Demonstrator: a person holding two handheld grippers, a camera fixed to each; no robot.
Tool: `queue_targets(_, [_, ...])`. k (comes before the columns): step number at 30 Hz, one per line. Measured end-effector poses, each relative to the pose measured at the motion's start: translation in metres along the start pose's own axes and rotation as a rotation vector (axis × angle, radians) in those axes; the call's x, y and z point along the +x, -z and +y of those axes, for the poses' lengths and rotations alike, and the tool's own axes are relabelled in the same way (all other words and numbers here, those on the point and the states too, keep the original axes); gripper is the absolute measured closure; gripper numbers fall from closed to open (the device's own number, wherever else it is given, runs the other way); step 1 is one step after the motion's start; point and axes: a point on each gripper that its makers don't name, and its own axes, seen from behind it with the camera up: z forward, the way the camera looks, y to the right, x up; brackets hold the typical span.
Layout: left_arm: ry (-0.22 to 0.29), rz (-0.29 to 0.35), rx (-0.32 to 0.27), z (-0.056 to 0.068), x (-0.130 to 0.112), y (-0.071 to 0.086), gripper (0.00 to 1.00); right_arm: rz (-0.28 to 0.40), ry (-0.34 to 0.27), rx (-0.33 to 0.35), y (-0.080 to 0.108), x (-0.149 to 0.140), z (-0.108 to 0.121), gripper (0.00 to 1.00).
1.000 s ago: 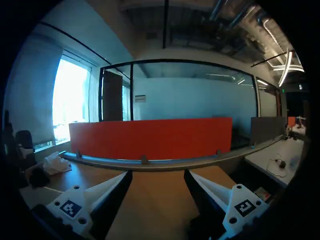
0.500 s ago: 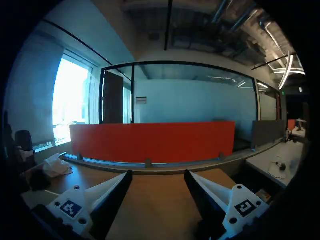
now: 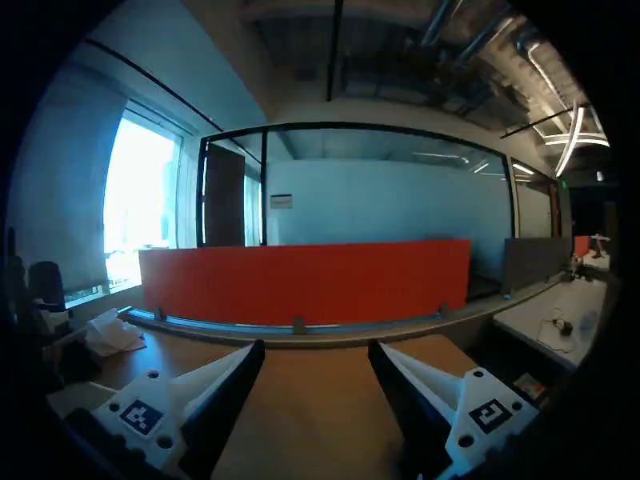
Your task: Fold towel
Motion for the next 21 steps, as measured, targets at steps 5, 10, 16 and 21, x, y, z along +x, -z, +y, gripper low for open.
queue_targets(5, [-0.009,0.006,-0.010,0.000,-0.021,-0.001,0.06,-0.027,0.010,-0.017,0.001,-0.020,-0.002,0.00])
queue_targets(10, [-0.020,0.028,-0.002,-0.001,-0.037,-0.001,0.06,-0.018,0.010,-0.014,0.004,-0.027,-0.009,0.00])
queue_targets(16, [-0.022,0.056,0.018,-0.003,-0.057,-0.002,0.06,-0.021,-0.020,-0.013,0.008,-0.035,-0.009,0.00])
queue_targets(21, [-0.019,0.068,0.030,-0.004,-0.077,-0.002,0.06,-0.020,-0.027,-0.020,0.010,-0.041,-0.005,0.00])
